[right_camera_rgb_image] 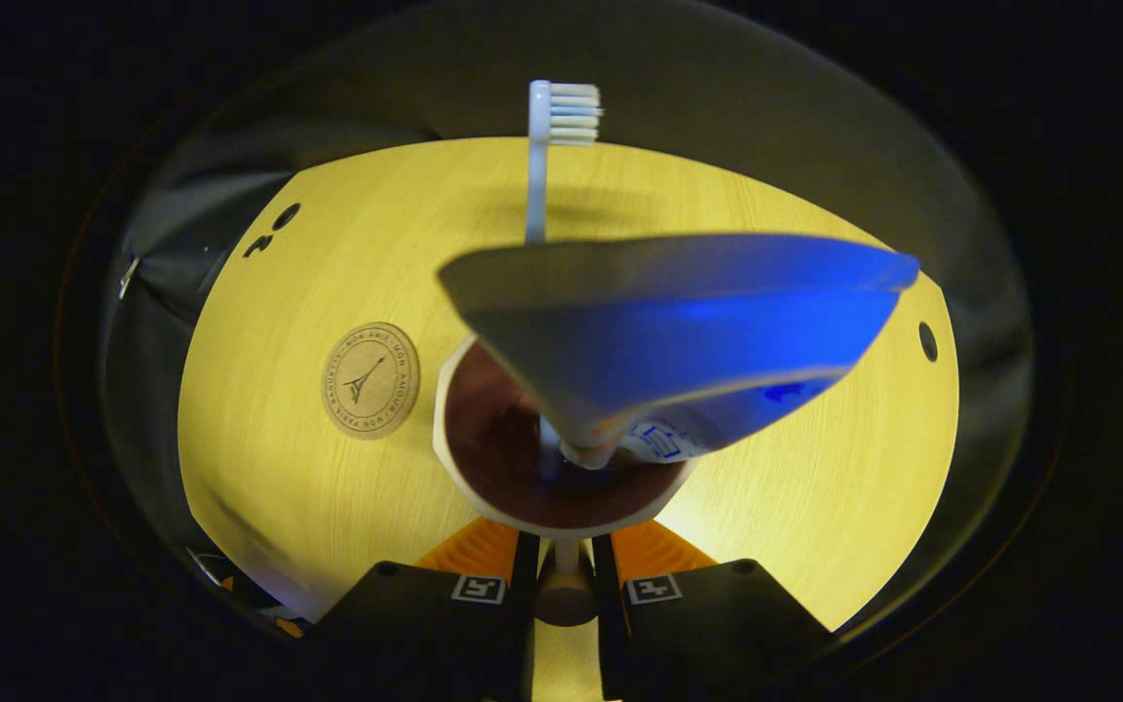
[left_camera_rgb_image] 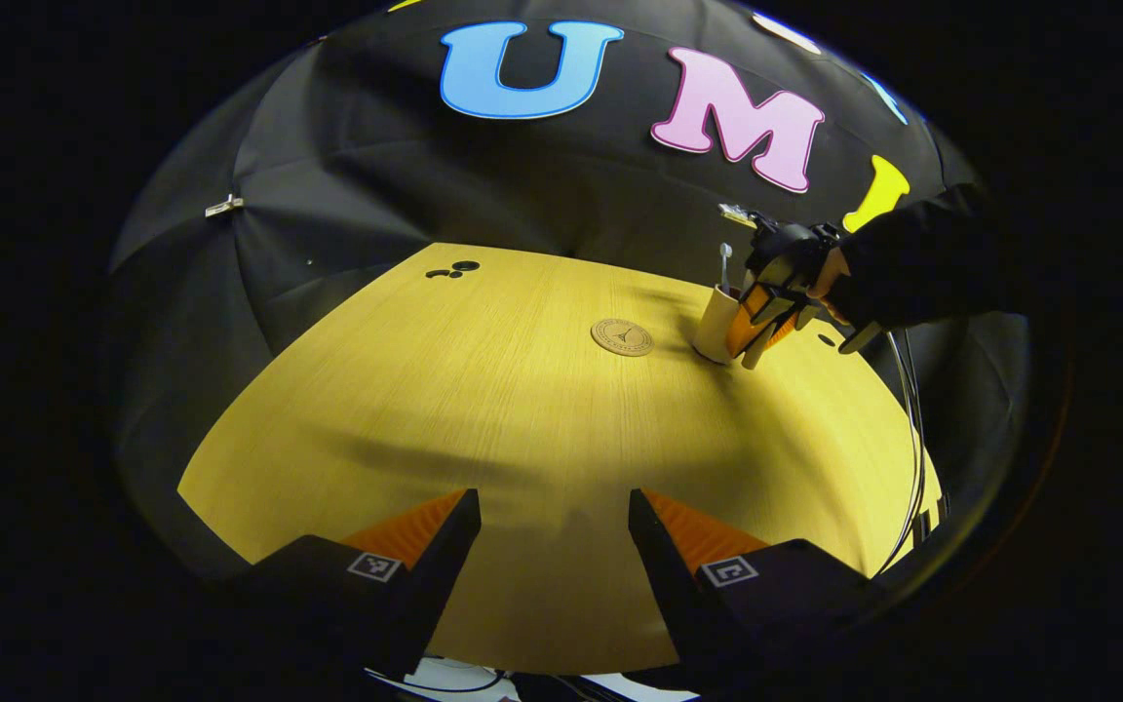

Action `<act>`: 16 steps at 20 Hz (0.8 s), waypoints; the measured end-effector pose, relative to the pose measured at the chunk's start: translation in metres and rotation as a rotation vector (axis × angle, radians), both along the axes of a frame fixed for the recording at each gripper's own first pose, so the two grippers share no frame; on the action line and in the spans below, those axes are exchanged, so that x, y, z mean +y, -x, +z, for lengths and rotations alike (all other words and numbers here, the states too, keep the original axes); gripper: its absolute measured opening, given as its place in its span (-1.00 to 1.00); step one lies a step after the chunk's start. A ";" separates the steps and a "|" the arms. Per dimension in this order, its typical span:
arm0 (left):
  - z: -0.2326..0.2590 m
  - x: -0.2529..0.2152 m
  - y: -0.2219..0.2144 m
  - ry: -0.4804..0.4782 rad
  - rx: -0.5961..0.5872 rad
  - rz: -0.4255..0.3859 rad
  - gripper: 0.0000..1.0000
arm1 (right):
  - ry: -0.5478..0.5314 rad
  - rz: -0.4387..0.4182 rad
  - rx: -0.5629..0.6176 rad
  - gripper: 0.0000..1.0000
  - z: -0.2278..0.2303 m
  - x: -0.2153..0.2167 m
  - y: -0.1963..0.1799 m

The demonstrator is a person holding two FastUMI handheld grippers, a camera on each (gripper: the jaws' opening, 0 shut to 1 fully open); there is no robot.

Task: Put the toothbrush and toothpaste on the desktop into the cup, then pick up the cup and place it on the coaster on the desktop.

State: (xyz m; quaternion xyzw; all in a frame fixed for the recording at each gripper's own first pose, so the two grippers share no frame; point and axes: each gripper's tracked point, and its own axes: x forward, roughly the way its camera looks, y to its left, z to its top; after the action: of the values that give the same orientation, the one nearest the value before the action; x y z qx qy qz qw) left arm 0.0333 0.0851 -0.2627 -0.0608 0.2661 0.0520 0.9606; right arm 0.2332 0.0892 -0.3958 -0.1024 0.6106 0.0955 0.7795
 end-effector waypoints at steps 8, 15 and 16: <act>0.001 0.008 0.008 0.003 -0.001 0.000 0.91 | -0.048 0.079 -0.018 -0.43 0.015 0.068 -0.007; -0.005 0.028 0.020 0.009 0.011 0.041 0.91 | -0.072 0.145 0.000 -0.41 0.005 0.117 0.005; -0.005 0.031 0.020 0.012 0.011 0.050 0.91 | -0.079 0.149 0.005 -0.41 0.004 0.120 0.005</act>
State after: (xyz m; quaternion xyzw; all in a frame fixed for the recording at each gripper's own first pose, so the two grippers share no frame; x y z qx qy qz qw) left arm 0.0128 0.1162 -0.2682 -0.0729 0.2703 0.0747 0.9571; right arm 0.2277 0.2093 -0.3915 -0.1165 0.5989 0.1774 0.7722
